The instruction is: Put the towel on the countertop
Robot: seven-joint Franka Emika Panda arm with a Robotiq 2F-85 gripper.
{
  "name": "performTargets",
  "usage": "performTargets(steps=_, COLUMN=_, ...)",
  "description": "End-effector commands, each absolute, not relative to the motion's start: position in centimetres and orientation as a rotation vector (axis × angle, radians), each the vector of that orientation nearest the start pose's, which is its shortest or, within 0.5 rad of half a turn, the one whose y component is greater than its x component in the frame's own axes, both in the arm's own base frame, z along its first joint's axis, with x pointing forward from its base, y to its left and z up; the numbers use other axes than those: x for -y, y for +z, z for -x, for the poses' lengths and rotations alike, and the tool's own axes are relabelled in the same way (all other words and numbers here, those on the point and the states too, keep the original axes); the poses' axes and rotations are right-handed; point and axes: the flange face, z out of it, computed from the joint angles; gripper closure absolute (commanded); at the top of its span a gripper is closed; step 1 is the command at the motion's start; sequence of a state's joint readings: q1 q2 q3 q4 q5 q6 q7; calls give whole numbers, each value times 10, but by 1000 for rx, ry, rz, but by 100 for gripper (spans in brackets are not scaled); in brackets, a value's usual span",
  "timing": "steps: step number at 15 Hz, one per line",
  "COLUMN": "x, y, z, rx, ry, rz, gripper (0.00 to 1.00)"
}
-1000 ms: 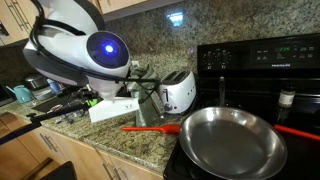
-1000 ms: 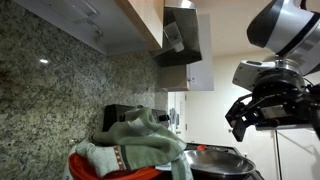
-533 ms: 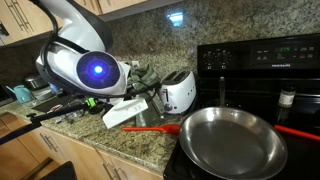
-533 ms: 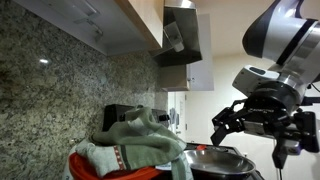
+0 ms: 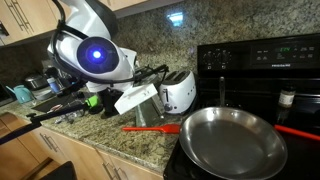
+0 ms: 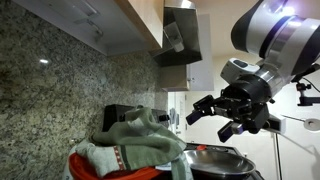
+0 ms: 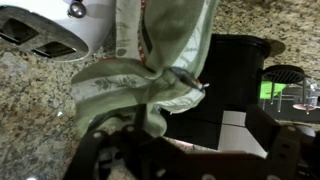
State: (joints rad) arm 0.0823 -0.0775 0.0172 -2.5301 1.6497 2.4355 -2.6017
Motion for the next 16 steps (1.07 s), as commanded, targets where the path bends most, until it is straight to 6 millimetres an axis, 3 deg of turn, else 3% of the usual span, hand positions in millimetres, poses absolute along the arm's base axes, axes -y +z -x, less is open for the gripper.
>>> performTargets(steps=1, x=-44, y=298, z=-469, rx=1536, ry=-1266, rz=2101, gripper=0)
performTargets(steps=3, x=-41, y=274, z=-467, rx=1520, ry=-1194, rz=2176, gripper=0)
performTargets(steps=4, x=-39, y=292, z=-461, rx=1546, ry=-1238, rz=2106, gripper=0)
performTargets(steps=6, x=-39, y=282, z=-460, rx=1541, ry=-1209, rz=2117, gripper=0)
performTargets(steps=10, x=-40, y=284, z=-460, rx=1543, ry=-1214, rz=2115, gripper=0)
performTargets(steps=16, x=-21, y=246, z=-484, rx=1497, ry=-1139, rz=2206, gripper=0)
